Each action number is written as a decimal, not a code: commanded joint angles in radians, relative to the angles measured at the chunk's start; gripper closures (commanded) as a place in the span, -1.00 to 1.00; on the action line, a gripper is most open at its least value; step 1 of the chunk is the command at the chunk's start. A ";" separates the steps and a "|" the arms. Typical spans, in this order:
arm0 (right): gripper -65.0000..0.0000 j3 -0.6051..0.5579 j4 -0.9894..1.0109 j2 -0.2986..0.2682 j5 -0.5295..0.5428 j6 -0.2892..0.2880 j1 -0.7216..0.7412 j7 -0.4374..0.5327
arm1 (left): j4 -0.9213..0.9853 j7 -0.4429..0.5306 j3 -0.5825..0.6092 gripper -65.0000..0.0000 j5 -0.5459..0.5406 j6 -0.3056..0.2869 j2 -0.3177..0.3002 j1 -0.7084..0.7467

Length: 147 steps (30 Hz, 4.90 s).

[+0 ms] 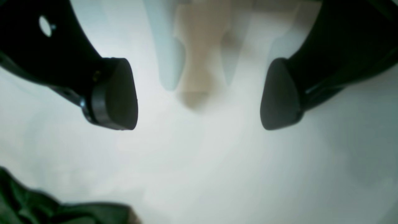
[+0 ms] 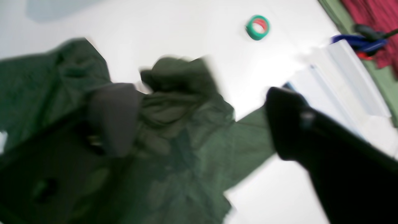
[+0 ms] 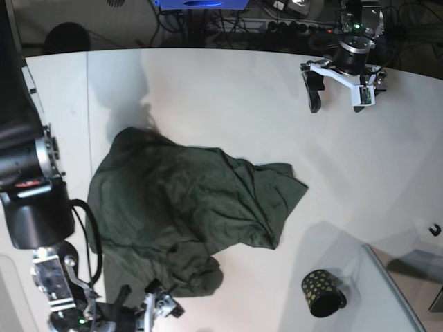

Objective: Layout the t-shirt on the table in an organized manner, then fold the t-shirt properly
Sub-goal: 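Reach the right gripper to the shirt hem and pull it outward, then grasp the shirt edge with both grippers and pull it taut, then regrasp the shirt edge with the right gripper lower along the side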

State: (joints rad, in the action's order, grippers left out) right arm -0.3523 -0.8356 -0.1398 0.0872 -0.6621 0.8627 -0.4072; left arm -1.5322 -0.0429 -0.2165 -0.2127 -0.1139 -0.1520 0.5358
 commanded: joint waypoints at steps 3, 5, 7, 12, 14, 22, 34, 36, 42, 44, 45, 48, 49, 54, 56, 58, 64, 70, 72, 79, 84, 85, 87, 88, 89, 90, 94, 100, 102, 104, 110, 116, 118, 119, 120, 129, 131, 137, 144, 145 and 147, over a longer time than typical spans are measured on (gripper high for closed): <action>-0.93 0.170 -0.238 -0.082 -0.002 0.006 -0.141 -0.147 | -0.018 0.025 -0.005 -0.83 -0.006 -0.002 -0.008 0.000; -0.75 0.333 -0.385 -0.088 -0.002 0.000 -0.293 -0.233 | -0.018 0.025 -0.007 -0.83 -0.006 -0.002 -0.008 -0.003; -0.60 0.485 -0.517 -0.080 -0.002 -0.002 -0.438 -0.287 | -0.018 0.025 -0.005 -0.83 -0.006 -0.004 -0.008 -0.023; -0.57 0.680 -0.747 0.001 -0.002 -0.005 -0.765 -0.299 | -0.011 0.025 0.059 -0.83 -0.015 -0.005 -0.011 -0.078; -0.57 0.692 -0.785 0.030 0.000 -0.018 -0.851 -0.299 | -0.009 0.024 0.118 -0.83 -0.015 -0.005 -0.011 -0.113; -0.57 0.775 -0.788 0.145 0.000 -0.036 -0.975 -0.298 | 0.157 -0.041 0.266 -0.83 -0.015 -0.005 0.022 -0.309; -0.57 0.775 -0.589 0.170 0.000 -0.036 -0.917 -0.258 | 0.439 -0.036 0.265 -0.83 -0.015 -0.004 0.093 -0.487; -0.57 0.773 -0.566 0.185 0.000 -0.036 -0.916 -0.229 | 0.477 -0.036 0.265 -0.83 -0.015 -0.004 0.107 -0.520; -0.55 0.772 -0.468 0.193 -0.002 -0.036 -0.859 -0.221 | 0.617 -0.035 0.263 -0.78 -0.015 -0.004 0.116 -0.639; -0.55 0.770 -0.433 0.188 -0.002 -0.036 -0.840 -0.221 | 0.648 -0.035 0.262 -0.48 -0.017 -0.002 0.114 -0.665; -0.55 0.770 -0.420 0.188 -0.002 -0.036 -0.833 -0.221 | 0.657 -0.035 0.260 -0.26 -0.017 -0.002 0.111 -0.675; -0.54 0.746 -0.394 0.184 -0.002 -0.036 -0.819 -0.220 | 0.663 -0.035 0.228 0.62 -0.017 -0.002 0.094 -0.684; -0.53 0.724 -0.399 0.176 -0.002 -0.036 -0.821 -0.218 | 0.661 -0.035 0.199 0.89 -0.015 -0.002 0.091 -0.684; 0.48 0.669 -0.406 0.156 -0.002 -0.036 -0.824 -0.218 | 0.642 -0.039 0.078 1.00 -0.006 -0.002 0.081 -0.665; 1.00 0.671 -0.406 0.156 -0.002 -0.036 -0.824 -0.220 | 0.595 -0.041 0.062 1.00 -0.006 -0.002 0.059 -0.629; 0.97 0.668 -0.425 0.153 -0.002 -0.036 -0.839 -0.221 | 0.523 -0.041 0.065 1.00 -0.006 -0.002 0.038 -0.580; 1.00 0.665 -0.689 0.156 -0.002 -0.036 -0.966 -0.299 | 0.301 -0.042 0.065 1.00 -0.006 -0.002 0.010 -0.417; 0.99 0.609 -0.827 0.153 -0.002 -0.036 -1.064 -0.379 | 0.181 -0.044 0.067 1.00 -0.006 -0.002 0.007 -0.308; 0.99 0.605 -0.828 0.156 -0.004 -0.036 -1.077 -0.402 | 0.178 -0.044 0.067 1.00 -0.004 -0.002 0.007 -0.293; -0.45 0.603 -0.993 0.151 0.000 -0.036 -1.112 -0.591 | 0.183 -0.044 0.067 1.00 -0.004 -0.002 0.007 -0.250; -0.46 0.611 -0.920 0.134 -0.007 -0.036 -0.966 -0.513 | 0.174 -0.044 0.067 1.00 -0.004 -0.002 0.007 -0.239; -0.45 0.612 -0.859 0.134 -0.007 -0.036 -0.914 -0.510 | 0.174 -0.044 0.067 1.00 -0.004 -0.002 0.007 -0.239; -0.44 0.612 -0.698 0.133 -0.007 -0.036 -0.804 -0.500 | 0.174 -0.044 0.067 1.00 -0.004 -0.002 0.007 -0.233; -0.44 0.612 -0.611 0.131 -0.007 -0.036 -0.753 -0.470 | 0.174 -0.044 0.067 1.00 -0.004 -0.002 0.007 -0.227; -0.44 0.612 -0.529 0.131 -0.007 -0.036 -0.713 -0.422 | 0.172 -0.044 0.067 1.00 -0.004 -0.002 0.007 -0.222; -0.44 0.612 -0.462 0.131 -0.007 -0.036 -0.684 -0.378 | 0.169 -0.044 0.067 1.00 -0.004 -0.002 0.007 -0.220; -0.44 0.609 -0.210 0.113 -0.008 -0.036 -0.583 -0.266 | 0.146 -0.044 0.067 1.00 -0.004 -0.002 0.007 -0.204; -0.29 0.605 -0.115 0.108 -0.007 -0.036 -0.567 -0.218 | 0.131 -0.044 0.065 1.00 -0.004 -0.002 0.007 -0.188; -0.02 0.605 -0.110 0.108 -0.007 -0.036 -0.570 -0.218 | 0.132 -0.044 0.065 1.00 -0.004 -0.002 0.007 -0.188; 0.30 0.605 -0.112 0.110 -0.004 -0.036 -0.583 -0.218 | 0.132 -0.044 0.065 1.00 -0.004 -0.002 0.007 -0.188; 1.00 0.612 -0.141 0.110 -0.002 -0.036 -0.601 -0.220 | 0.131 -0.044 0.065 1.00 -0.004 -0.002 0.007 -0.190; 0.98 0.614 -0.411 0.111 0.000 -0.036 -0.709 -0.296 | 0.131 -0.044 0.065 1.00 -0.004 -0.002 0.005 -0.190; 0.98 0.614 -0.508 0.111 0.000 -0.036 -0.748 -0.322 | 0.131 -0.044 0.065 1.00 -0.004 -0.002 0.005 -0.188; 0.98 0.611 -0.551 0.111 0.000 -0.036 -0.762 -0.330 | 0.131 -0.044 0.065 1.00 -0.004 -0.002 0.005 -0.188; 0.98 0.609 -0.586 0.111 0.000 -0.036 -0.771 -0.341 | 0.131 -0.044 0.065 1.00 -0.004 -0.002 0.005 -0.188; 0.96 0.612 -0.703 0.111 0.000 -0.036 -0.790 -0.445 | 0.075 -0.044 0.065 1.00 -0.004 -0.002 0.005 -0.188; 0.95 0.606 -0.647 0.111 0.000 -0.036 -0.790 -0.459 | 0.075 -0.044 0.065 1.00 -0.004 -0.002 0.005 -0.188; 0.51 0.614 -0.522 0.118 0.001 -0.036 -0.781 -0.441 | 0.077 -0.044 0.067 1.00 -0.004 -0.002 0.005 -0.167; -0.59 0.614 -0.365 0.081 0.105 -0.036 -0.652 -0.310 | 0.078 -0.044 0.067 1.00 -0.004 -0.002 0.005 -0.156; -0.59 0.614 -0.316 0.078 0.108 -0.036 -0.624 -0.281 | 0.078 -0.044 0.067 1.00 -0.004 -0.002 0.007 -0.154; -0.59 0.612 -0.216 0.061 0.108 -0.036 -0.572 -0.230 | 0.077 -0.044 0.067 1.00 -0.004 -0.002 0.007 -0.153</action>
State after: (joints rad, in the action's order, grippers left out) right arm 0.2615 -1.0393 -0.0719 0.1795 -0.6941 0.2672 -0.6544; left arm -1.4387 -0.1143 -0.1467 -0.2131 -0.1127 -0.1390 0.3851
